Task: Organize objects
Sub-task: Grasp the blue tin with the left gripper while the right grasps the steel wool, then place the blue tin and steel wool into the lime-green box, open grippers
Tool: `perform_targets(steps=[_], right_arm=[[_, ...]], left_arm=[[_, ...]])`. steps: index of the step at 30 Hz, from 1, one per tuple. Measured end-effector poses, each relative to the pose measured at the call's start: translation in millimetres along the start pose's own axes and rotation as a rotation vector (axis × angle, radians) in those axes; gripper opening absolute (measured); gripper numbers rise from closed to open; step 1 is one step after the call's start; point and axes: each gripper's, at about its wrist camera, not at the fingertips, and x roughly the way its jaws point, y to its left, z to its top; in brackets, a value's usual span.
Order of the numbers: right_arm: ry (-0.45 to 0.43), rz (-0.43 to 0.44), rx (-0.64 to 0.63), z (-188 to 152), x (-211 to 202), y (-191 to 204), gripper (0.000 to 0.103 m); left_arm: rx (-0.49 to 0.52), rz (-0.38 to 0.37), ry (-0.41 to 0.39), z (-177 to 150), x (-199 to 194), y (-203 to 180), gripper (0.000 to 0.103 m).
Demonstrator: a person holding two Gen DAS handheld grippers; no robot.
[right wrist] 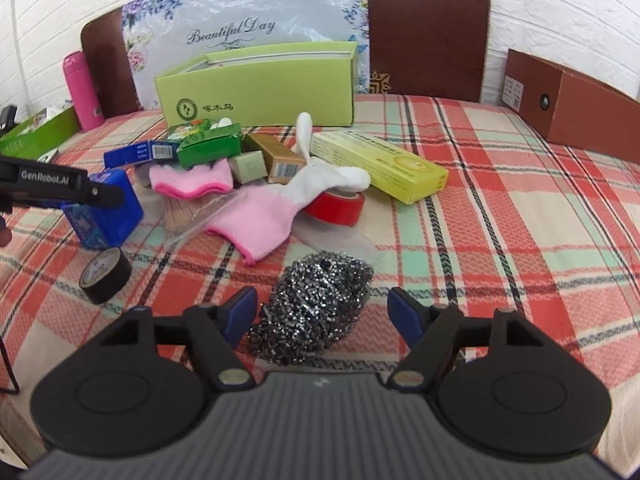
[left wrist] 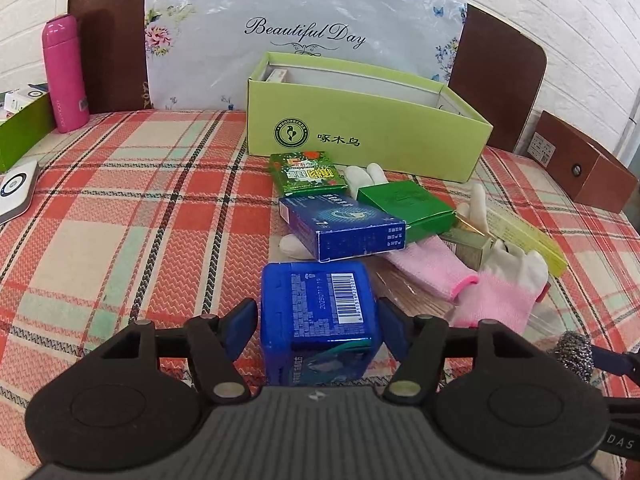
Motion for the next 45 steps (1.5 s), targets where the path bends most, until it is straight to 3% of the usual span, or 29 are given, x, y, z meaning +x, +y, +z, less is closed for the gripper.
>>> perform_targets(steps=[2,8,16,25,31,37,45], right_arm=[[0.004,0.023,0.016,-1,1,-2,0.051],[-0.012,0.066,-0.002,1,-3,1,0.039],[-0.12,0.145,-0.01,36,-23,0,0.039],[-0.289,0.18,-0.083,110,-19,3,0.039],[-0.334,0.167,-0.112,163,13,3,0.039],[-0.345,0.139,-0.146,206,64,-4,0.039],[-0.278,0.114,-0.171,231,146,-9,0.039]], left_arm=[[0.009,0.008,0.005,-1,2,-2,0.067],[0.013,-0.012,0.013,-2,-3,2,0.063],[0.066,-0.078,-0.069,11,-44,2,0.062],[0.113,-0.148,-0.256,77,-71,-17,0.062],[0.087,-0.215,-0.271,131,-39,-33,0.062],[0.069,-0.218,-0.259,179,14,-43,0.062],[0.082,-0.2,-0.19,204,88,-54,0.062]])
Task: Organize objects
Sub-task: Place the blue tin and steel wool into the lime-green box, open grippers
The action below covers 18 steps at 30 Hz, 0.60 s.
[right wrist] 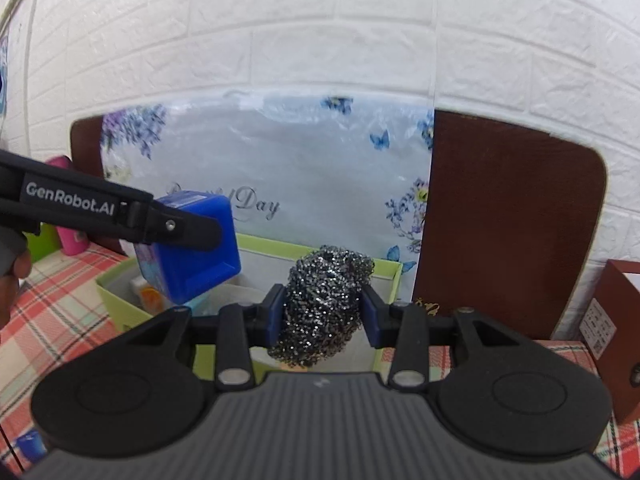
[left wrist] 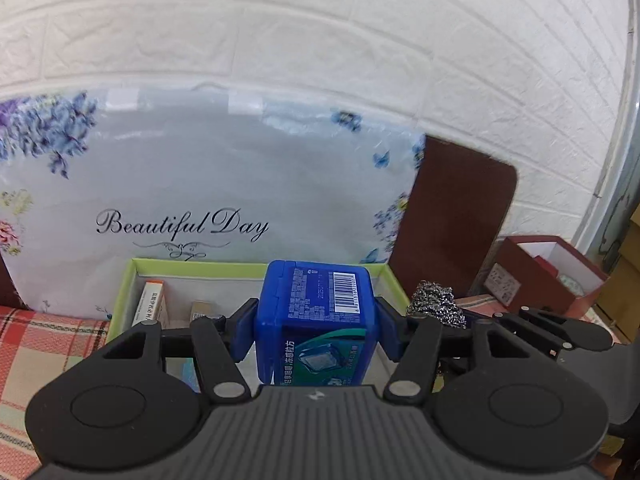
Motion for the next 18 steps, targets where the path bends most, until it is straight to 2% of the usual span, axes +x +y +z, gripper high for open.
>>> perform_targets(steps=[4,5,6,7,8,9,15,18], right_arm=[[0.034,0.012,-0.004,-5,29,-1,0.043],[0.039,0.028,-0.012,-8,35,-1,0.049],[0.046,0.044,-0.017,-9,39,0,0.065],[0.041,0.046,-0.019,-11,41,1,0.075],[0.027,0.047,-0.027,-14,41,2,0.093],[0.01,0.046,-0.04,-16,41,3,0.102],[-0.013,0.026,-0.049,-20,24,5,0.103],[-0.034,0.022,-0.033,-16,6,4,0.103]], left_arm=[[-0.004,0.02,0.031,-5,26,12,0.063],[-0.011,0.026,0.018,-8,29,15,0.068],[-0.016,0.05,0.0,-11,28,16,0.086],[-0.014,0.091,-0.016,-14,27,17,0.097],[-0.003,0.129,-0.031,-16,24,17,0.098],[0.011,0.145,-0.037,-17,22,18,0.098],[-0.056,0.148,-0.047,-15,6,28,0.098],[-0.053,0.148,-0.065,-12,-8,20,0.098]])
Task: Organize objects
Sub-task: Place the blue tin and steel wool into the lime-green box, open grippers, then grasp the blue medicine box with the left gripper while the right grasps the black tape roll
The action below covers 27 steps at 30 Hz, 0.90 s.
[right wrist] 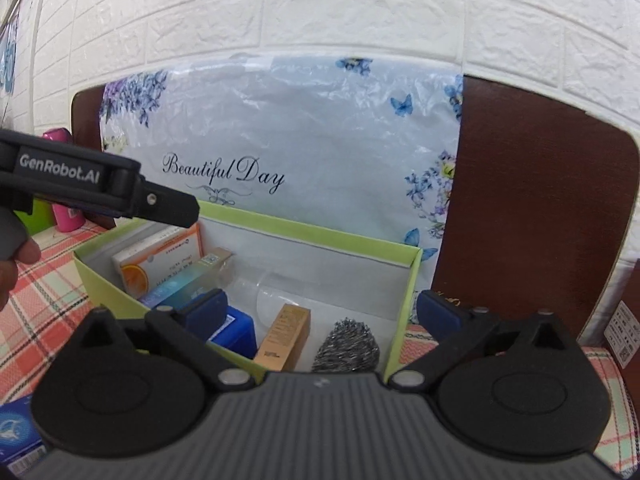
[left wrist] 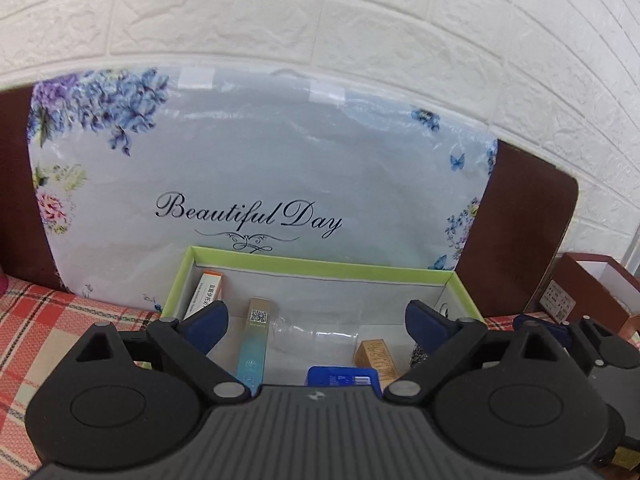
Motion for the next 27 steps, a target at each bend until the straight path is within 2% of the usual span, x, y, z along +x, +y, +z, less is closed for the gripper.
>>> perform_targets(steps=[8,14,20,27], right_arm=[[-0.05,0.021,0.077,7,-63,1,0.103],[-0.062,0.048,0.153,-5,-109,8,0.103],[-0.036,0.057,0.211,-25,-140,16,0.103],[-0.012,0.073,0.213,-48,-165,31,0.103]], left_arm=[[0.044,-0.044,-0.038,-2,-65,-25,0.098],[0.112,0.013,-0.046,-20,-111,-49,0.098],[0.105,0.034,-0.035,-44,-140,-49,0.098],[0.04,0.049,0.013,-73,-161,-29,0.098]])
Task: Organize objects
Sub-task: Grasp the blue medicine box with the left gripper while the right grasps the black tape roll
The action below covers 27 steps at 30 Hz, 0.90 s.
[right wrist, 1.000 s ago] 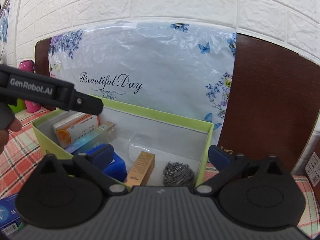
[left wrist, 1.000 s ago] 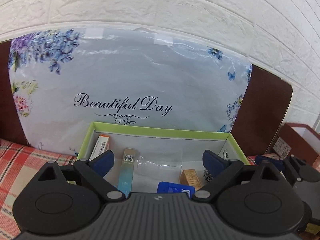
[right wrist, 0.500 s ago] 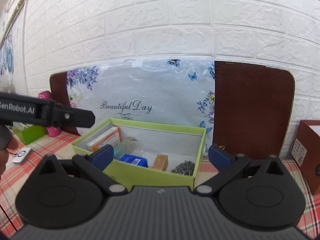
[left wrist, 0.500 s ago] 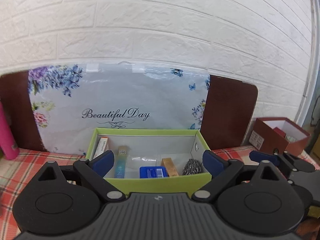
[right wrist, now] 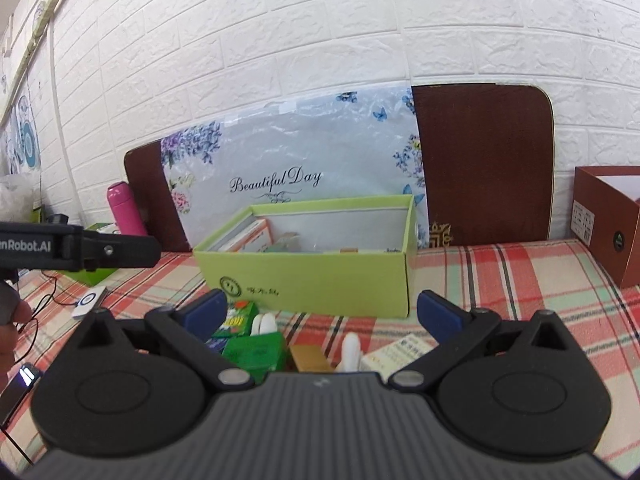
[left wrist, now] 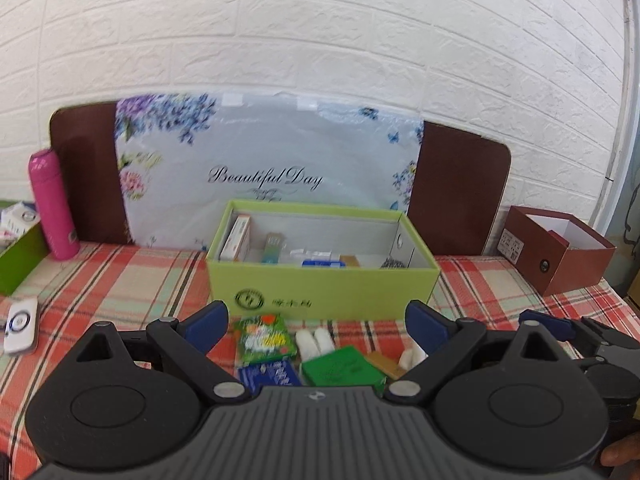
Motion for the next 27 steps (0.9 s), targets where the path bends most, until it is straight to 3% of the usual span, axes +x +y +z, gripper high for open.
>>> perform_targets(steps=[10,14,17,25,26,27], right_arm=[[0.084,0.008,-0.001,-42,-11,19,0.103],[0.158,0.118,-0.03,-60,-11,37,0.103],[0.223,0.205,-0.072,-74,-10,58,0.085],[0.334,0.32,-0.183,-105,6,105,0.067],[0.342,0.316,-0.2,-108,8,107,0.06],[0.352,0.305,-0.219,-112,11,109,0.045]], left_arm=[[-0.076,0.053,0.116,-40,4,28,0.098],[-0.103,0.085,0.145,-52,4,41,0.098],[-0.12,0.101,0.156,-56,3,50,0.098],[-0.12,0.071,0.157,-57,7,50,0.098],[-0.117,0.063,0.152,-55,10,48,0.098],[-0.116,0.059,0.15,-54,14,47,0.098]])
